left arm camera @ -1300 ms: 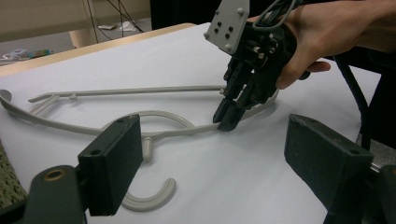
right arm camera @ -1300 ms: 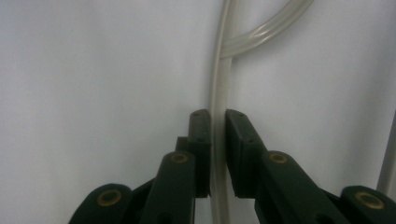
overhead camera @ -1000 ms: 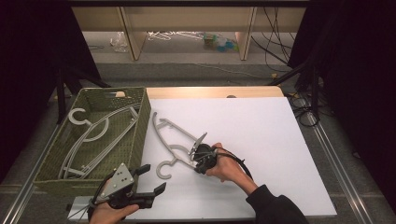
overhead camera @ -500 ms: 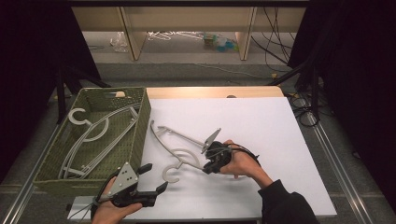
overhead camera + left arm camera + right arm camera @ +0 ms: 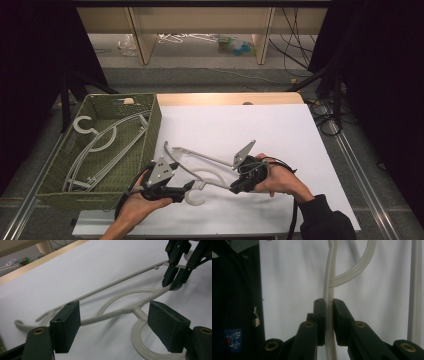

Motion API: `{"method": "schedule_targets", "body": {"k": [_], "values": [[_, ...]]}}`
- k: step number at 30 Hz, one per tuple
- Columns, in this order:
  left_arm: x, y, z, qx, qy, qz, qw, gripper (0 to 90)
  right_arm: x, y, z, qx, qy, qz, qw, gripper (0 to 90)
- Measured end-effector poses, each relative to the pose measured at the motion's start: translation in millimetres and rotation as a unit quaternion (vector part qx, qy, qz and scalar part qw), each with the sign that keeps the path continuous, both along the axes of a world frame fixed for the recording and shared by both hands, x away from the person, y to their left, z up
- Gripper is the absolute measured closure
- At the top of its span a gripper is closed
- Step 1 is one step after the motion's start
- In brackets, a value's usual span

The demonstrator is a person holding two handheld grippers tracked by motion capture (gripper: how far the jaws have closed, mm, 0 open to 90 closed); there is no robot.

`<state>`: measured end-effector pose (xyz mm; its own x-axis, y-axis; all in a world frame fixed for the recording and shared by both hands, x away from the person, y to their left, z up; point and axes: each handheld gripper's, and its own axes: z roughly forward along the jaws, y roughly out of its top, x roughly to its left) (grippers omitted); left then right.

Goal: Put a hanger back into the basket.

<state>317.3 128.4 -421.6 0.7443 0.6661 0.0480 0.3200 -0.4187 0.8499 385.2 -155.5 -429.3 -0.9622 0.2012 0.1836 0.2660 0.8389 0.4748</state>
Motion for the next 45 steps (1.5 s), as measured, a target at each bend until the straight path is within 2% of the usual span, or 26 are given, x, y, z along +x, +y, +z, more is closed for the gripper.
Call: {"method": "schedule_targets", "body": {"k": [1, 5, 6, 7, 9, 10, 15, 17, 19, 20, 21, 23, 26, 28, 31, 32, 33, 34, 35, 36, 40, 41, 42, 43, 45], "values": [[3.4, -2.3, -0.3, 0.014, 0.007, -0.008, 0.9998, 26.4, -1.0, -1.6, 0.9, 0.003, 0.003, 0.004, 1.0000, 81.8], [11.2, -8.6, -9.3, 0.045, 0.020, -0.023, 0.9985, 30.1, -2.7, -9.9, 4.4, 0.009, 0.008, 0.011, 0.9999, 81.9], [13.1, -10.1, -11.9, 0.065, 0.026, -0.032, 0.9971, 32.1, -3.0, -10.8, 4.9, 0.008, 0.008, 0.009, 0.9999, 81.9], [14.4, -10.3, -13.4, 0.073, 0.024, -0.037, 0.9964, 33.1, -3.2, -11.8, 5.2, 0.009, 0.009, 0.012, 0.9998, 81.8], [17.4, -11.1, -14.7, 0.081, 0.029, -0.042, 0.9954, 33.0, -3.5, -12.8, 6.0, 0.008, 0.009, 0.019, 0.9998, 81.9], [18.9, -12.0, -15.7, 0.073, 0.031, -0.046, 0.9958, 33.2, -3.9, -13.4, 6.6, 0.009, 0.008, 0.020, 0.9997, 81.9], [27.4, -13.8, -14.8, 0.095, 0.020, -0.055, 0.9938, 33.1, -4.7, -16.3, 9.6, 0.012, 0.008, 0.023, 0.9996, 81.9], [30.8, -17.0, -16.1, 0.115, 0.019, -0.072, 0.9906, 34.0, -6.0, -17.0, 10.7, 0.011, 0.012, 0.029, 0.9995, 81.8], [33.1, -19.4, -18.8, 0.131, 0.016, -0.077, 0.9883, 34.2, -6.9, -17.5, 11.6, 0.013, 0.013, 0.030, 0.9994, 81.9], [33.8, -20.2, -19.9, 0.141, 0.016, -0.085, 0.9862, 34.5, -7.0, -17.8, 12.0, 0.014, 0.013, 0.031, 0.9993, 81.8], [33.1, -22.2, -22.0, 0.142, 0.016, -0.093, 0.9853, 35.5, -6.6, -18.1, 11.9, 0.013, 0.011, 0.032, 0.9994, 81.9], [32.5, -25.1, -24.5, 0.159, 0.010, -0.111, 0.9810, 36.4, -6.5, -18.3, 11.8, 0.014, 0.012, 0.032, 0.9993, 81.8], [34.2, -28.3, -27.9, 0.166, 0.012, -0.125, 0.9781, 37.1, -7.2, -18.5, 12.6, 0.015, 0.013, 0.034, 0.9992, 81.8], [37.0, -29.7, -30.0, 0.163, 0.018, -0.133, 0.9775, 38.2, -7.3, -18.0, 12.4, 0.015, 0.012, 0.037, 0.9991, 81.8], [39.6, -29.3, -30.8, 0.170, 0.009, -0.143, 0.9750, 46.2, -7.8, -17.6, 12.5, 0.015, 0.014, 0.037, 0.9991, 81.8], [39.8, -29.2, -30.7, 0.169, 0.011, -0.149, 0.9742, 51.8, -7.2, -17.6, 12.2, 0.016, 0.012, 0.040, 0.9990, 81.8], [39.9, -29.1, -30.5, 0.169, 0.011, -0.152, 0.9737, 52.9, -7.1, -17.6, 11.9, 0.017, 0.011, 0.040, 0.9990, 81.8], [39.8, -29.5, -29.8, 0.175, 0.007, -0.156, 0.9721, 53.8, -7.0, -17.7, 11.8, 0.017, 0.011, 0.040, 0.9990, 81.7], [39.3, -30.7, -28.7, 0.187, 0.000, -0.164, 0.9685, 54.9, -7.0, -17.8, 11.8, 0.017, 0.011, 0.040, 0.9990, 81.7], [38.1, -31.9, -28.5, 0.190, 0.000, -0.166, 0.9676, 57.3, -6.6, -18.2, 11.9, 0.019, 0.009, 0.040, 0.9990, 81.5], [35.2, -36.4, -24.7, 0.213, -0.014, -0.195, 0.9572, 63.4, -5.3, -21.9, 13.9, 0.025, 0.009, 0.037, 0.9990, 80.4], [34.5, -37.7, -24.5, 0.210, -0.015, -0.194, 0.9582, 64.5, -4.6, -23.7, 14.9, 0.024, 0.006, 0.034, 0.9991, 79.8], [34.5, -38.1, -23.0, 0.215, -0.016, -0.196, 0.9565, 65.3, -3.4, -25.5, 16.1, 0.024, 0.004, 0.032, 0.9992, 79.1], [34.1, -38.8, -22.4, 0.213, -0.017, -0.194, 0.9576, 65.8, -2.6, -27.1, 17.0, 0.027, 0.003, 0.026, 0.9993, 78.4], [33.8, -39.8, -19.4, 0.213, -0.020, -0.194, 0.9573, 66.8, -0.8, -29.5, 17.6, 0.029, -0.006, 0.016, 0.9994, 77.1]]}}
